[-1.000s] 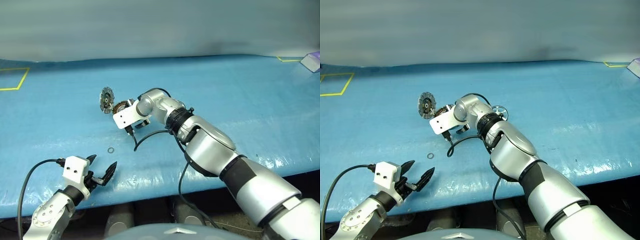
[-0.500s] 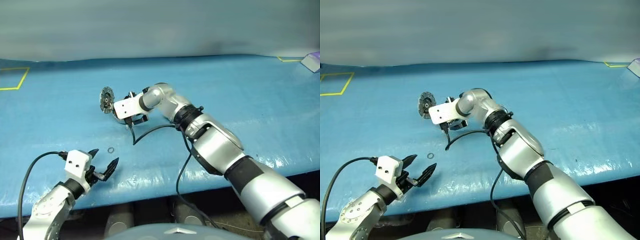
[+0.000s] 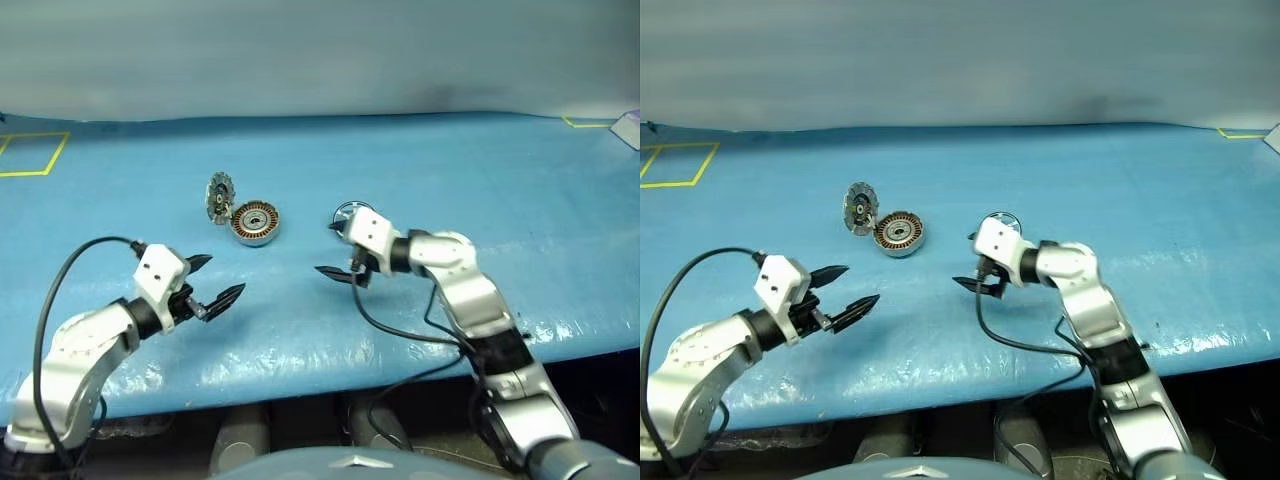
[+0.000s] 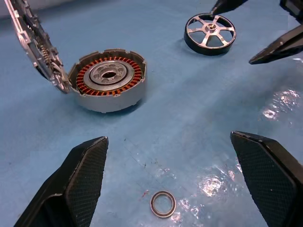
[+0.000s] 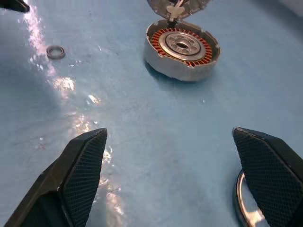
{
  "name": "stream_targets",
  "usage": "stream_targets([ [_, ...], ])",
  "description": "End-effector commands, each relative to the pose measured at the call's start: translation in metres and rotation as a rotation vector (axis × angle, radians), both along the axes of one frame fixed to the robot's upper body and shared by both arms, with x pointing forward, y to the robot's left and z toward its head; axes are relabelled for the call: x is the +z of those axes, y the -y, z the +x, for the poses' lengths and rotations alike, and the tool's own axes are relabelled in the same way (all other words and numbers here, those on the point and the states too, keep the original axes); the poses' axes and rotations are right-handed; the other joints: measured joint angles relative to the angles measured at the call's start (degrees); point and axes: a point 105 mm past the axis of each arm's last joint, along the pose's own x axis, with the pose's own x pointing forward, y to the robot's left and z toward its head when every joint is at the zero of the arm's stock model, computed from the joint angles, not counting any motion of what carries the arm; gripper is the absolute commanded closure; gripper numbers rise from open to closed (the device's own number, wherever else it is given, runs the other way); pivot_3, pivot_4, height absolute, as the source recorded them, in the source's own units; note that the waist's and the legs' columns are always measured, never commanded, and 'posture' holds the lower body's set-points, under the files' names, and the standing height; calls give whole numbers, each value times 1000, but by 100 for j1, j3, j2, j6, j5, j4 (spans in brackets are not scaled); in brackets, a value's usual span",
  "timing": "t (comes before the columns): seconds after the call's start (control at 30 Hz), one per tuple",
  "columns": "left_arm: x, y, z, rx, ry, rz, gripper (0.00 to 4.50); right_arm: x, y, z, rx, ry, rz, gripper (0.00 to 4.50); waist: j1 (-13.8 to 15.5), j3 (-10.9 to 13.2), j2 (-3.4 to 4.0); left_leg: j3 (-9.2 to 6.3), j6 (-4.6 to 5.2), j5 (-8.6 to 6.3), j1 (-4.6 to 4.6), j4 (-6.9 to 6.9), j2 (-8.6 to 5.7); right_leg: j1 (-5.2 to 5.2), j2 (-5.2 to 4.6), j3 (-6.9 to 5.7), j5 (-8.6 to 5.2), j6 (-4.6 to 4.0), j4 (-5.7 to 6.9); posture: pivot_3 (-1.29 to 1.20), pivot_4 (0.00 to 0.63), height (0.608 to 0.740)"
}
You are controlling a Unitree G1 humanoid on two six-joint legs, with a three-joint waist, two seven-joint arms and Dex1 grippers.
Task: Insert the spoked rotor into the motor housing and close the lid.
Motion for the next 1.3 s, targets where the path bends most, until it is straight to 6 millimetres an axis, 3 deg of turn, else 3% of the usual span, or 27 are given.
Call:
stream_targets([
  [0.03, 11, 2, 11, -124, -27, 85, 0, 26, 9, -31, -71, 0, 208, 33, 14, -1, -3, -4, 0, 1, -1, 0, -1, 1, 1, -1, -1, -1, 5, 0, 150, 740],
  [0.23, 29, 2, 39, -255, -69, 229, 0, 11, 24, -55, -238, -63, 329, 33, 2, -1, -9, 0, -3, 4, 3, 4, 2, 2, 6, 5, -1, -1, 7, 0, 150, 740],
  [0.43, 45, 14, 69, -393, -109, 368, 0, -10, 20, -64, -305, -120, 332, 33, 12, 0, -12, 7, -3, 5, -6, 3, -1, -4, 2, 7, 0, 1, 0, 0, 150, 740],
  [0.7, 57, 31, 109, -428, -176, 487, 0, -20, 8, -66, -309, -141, 342, 33, 11, 2, -16, 2, -2, 5, -16, 3, -1, -7, 7, 8, 0, 2, -5, 0, 150, 740],
  [1.03, 51, 40, 121, -490, -330, 631, 0, -26, 2, -67, -318, -152, 345, 33, 16, 5, -20, -5, -1, 4, -24, 4, -1, -10, 11, 8, -2, 5, -5, 0, 150, 740],
  [1.3, 49, 46, 126, -510, -381, 642, 0, -27, -4, -68, -302, -160, 352, 33, 21, 7, -24, -9, -1, 4, -27, 6, -1, -10, 11, 7, -2, 5, -4, 0, 150, 740],
])
